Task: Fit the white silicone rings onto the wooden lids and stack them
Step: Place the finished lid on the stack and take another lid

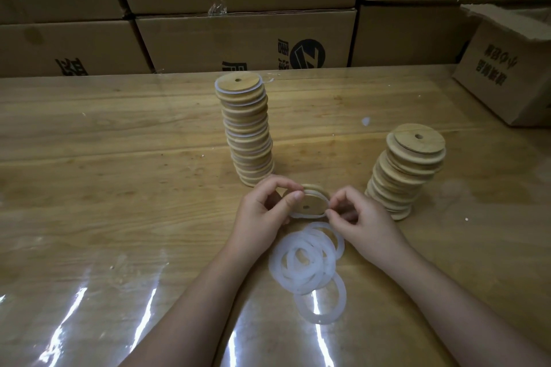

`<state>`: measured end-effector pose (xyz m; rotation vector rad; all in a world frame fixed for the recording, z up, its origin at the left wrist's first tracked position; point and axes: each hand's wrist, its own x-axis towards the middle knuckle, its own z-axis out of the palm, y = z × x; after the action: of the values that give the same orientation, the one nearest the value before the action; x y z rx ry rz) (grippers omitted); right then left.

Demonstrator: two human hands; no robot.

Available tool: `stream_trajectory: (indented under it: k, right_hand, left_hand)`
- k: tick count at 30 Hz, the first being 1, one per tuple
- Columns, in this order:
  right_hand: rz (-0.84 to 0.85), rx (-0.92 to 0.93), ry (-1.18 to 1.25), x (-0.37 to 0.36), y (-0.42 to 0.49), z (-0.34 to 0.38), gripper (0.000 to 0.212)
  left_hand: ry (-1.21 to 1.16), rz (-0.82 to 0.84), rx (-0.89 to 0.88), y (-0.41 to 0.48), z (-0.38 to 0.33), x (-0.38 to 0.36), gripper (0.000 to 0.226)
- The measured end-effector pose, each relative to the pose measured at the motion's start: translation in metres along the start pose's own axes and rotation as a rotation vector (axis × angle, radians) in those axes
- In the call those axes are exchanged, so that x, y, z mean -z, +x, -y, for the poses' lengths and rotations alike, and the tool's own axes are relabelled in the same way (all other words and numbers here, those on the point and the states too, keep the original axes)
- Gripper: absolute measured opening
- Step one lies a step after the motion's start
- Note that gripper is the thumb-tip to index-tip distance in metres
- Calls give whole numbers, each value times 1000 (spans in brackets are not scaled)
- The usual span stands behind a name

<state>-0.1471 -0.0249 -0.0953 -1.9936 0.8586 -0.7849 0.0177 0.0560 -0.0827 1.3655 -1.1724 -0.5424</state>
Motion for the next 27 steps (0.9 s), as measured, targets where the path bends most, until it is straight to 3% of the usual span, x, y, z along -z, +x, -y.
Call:
stream_trajectory:
  k: [5, 10, 27]
  right_hand:
    - [-186, 76, 56, 1, 1, 0, 26]
    - [-204, 361, -107, 0, -1, 5, 10]
    - [-153, 142, 39, -1, 1, -2, 8]
  left_hand:
    - [199, 34, -104, -4, 1, -4, 27]
    - [374, 43, -249, -6, 0, -7, 28]
    - [183, -25, -112, 2, 5, -2, 18]
